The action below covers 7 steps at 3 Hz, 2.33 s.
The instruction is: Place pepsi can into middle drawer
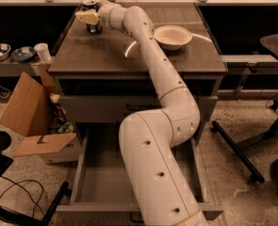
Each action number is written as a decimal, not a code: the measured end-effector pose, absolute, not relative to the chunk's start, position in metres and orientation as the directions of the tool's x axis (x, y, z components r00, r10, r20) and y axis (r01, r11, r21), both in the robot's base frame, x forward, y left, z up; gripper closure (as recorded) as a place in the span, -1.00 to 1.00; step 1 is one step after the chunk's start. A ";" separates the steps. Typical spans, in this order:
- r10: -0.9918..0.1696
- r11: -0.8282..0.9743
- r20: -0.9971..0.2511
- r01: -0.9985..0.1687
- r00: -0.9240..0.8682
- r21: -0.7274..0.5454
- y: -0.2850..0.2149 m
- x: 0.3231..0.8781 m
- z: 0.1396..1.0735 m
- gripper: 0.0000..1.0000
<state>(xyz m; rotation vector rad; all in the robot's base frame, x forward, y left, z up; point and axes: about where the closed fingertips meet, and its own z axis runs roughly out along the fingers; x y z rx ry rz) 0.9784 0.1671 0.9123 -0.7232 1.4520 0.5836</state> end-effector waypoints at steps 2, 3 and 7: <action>-0.077 0.660 -0.995 -0.745 0.065 -0.099 0.173 0.977 0.915 0.44; -0.077 0.660 -0.995 -0.745 0.065 -0.099 0.173 0.977 0.915 0.99; -0.111 0.542 -0.992 -0.840 -0.056 -0.013 0.186 0.938 0.906 1.00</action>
Offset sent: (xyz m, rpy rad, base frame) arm -0.0008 0.0048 0.0019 -0.0039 -0.0116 0.0058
